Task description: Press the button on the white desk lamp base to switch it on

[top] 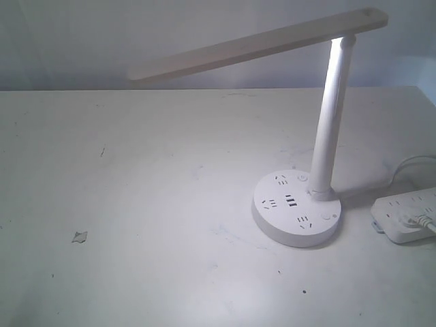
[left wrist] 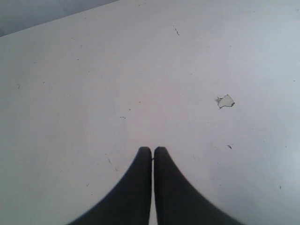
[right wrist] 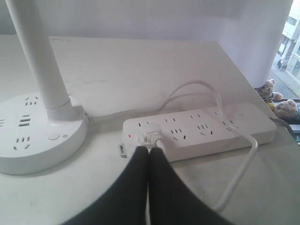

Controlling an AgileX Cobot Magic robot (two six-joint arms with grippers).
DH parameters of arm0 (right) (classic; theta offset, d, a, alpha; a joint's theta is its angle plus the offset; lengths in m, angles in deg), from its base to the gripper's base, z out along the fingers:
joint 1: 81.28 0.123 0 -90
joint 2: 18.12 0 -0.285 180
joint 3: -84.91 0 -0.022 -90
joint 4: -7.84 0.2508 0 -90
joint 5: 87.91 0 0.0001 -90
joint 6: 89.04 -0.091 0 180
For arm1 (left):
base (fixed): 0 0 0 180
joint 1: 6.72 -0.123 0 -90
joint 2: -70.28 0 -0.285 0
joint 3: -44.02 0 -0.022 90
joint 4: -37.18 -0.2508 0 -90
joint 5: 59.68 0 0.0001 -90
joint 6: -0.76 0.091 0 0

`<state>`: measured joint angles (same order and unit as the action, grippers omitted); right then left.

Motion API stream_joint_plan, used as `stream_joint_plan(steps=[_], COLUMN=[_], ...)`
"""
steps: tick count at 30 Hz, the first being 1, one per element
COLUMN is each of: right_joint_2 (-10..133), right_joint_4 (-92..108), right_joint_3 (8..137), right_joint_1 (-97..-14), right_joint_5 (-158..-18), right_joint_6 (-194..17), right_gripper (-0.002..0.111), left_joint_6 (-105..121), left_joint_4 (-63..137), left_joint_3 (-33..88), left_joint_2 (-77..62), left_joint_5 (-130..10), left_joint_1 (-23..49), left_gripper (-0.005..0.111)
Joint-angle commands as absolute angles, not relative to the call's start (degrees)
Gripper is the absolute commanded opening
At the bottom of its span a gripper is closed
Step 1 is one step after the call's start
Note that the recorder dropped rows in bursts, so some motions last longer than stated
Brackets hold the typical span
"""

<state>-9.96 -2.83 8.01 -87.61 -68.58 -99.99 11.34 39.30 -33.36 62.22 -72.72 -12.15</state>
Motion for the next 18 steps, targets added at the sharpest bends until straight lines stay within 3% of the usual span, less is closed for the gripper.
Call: stream_joint_plan(steps=[1, 18], right_joint_2=[-10.3, -10.3], right_joint_4=[-0.9, -1.0], right_joint_3=[7.7, 7.7], right_joint_1=[-88.1, -88.1], right_joint_5=[-68.6, -67.2], right_joint_6=[-99.4, -102.2], right_gripper=[0.0, 0.0], left_joint_6=[11.3, 11.3], left_joint_4=[39.7, 39.7], left_joint_3=[-33.2, -33.2], left_joint_2=[62.5, 62.5], left_joint_5=[-72.6, -72.6], left_joint_1=[-12.3, -12.3], left_gripper=[0.001, 0.001])
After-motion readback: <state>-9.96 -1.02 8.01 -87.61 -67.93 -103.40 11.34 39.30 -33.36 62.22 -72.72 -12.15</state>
